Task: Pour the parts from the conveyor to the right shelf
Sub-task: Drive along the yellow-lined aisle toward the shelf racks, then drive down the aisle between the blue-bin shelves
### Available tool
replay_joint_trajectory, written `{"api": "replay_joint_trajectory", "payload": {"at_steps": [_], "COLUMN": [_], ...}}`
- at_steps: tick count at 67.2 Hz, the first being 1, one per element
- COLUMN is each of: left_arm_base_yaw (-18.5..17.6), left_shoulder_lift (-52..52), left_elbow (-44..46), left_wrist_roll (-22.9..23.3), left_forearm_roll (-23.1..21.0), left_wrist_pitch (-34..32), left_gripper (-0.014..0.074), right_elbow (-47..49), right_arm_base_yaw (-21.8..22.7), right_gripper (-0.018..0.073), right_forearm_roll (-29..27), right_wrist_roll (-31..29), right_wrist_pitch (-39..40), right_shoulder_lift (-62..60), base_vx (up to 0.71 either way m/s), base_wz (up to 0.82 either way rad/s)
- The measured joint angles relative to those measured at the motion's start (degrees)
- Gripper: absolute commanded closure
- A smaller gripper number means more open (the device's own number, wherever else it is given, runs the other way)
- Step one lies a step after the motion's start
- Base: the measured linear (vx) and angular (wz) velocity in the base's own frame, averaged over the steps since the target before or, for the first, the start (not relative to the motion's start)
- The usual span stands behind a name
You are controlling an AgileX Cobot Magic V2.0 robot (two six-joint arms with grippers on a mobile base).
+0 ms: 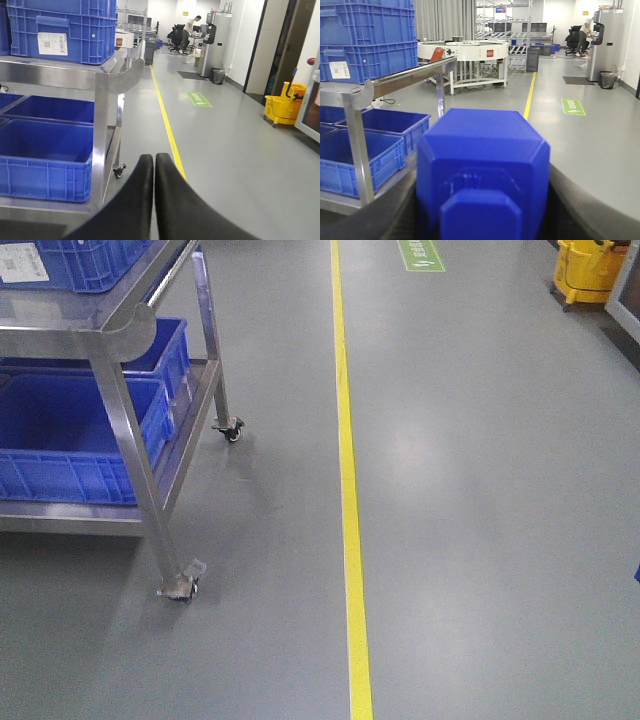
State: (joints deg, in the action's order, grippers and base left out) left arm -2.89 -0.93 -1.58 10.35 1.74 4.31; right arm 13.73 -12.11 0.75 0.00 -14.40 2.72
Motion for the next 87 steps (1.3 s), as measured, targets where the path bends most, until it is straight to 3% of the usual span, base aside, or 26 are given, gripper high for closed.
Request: {"api": "replay_joint_trajectory", "payload": {"at_steps": [41,87], "left_arm_base_yaw": [0.0,0.0], "left_shoulder_lift": [0.0,0.0], "left_elbow": [0.0,0.0], "left_wrist_roll": [0.0,0.0], "left_forearm_roll": [0.0,0.0], "left_wrist_pitch": [0.0,0.0], "left_gripper": [0.0603,0.0603], "right_elbow": [0.0,0.0], "right_arm_base_yaw": [0.0,0.0], "right_gripper": [0.0564,0.0564], "right_forearm_roll": [0.0,0.0], "right_wrist_roll": [0.0,0.0], "right_wrist_pitch": [0.0,0.0], "right_shoulder_lift": [0.0,0.0], "base_vx": [0.4,0.18], "base_wz": [0.21,0.86]}}
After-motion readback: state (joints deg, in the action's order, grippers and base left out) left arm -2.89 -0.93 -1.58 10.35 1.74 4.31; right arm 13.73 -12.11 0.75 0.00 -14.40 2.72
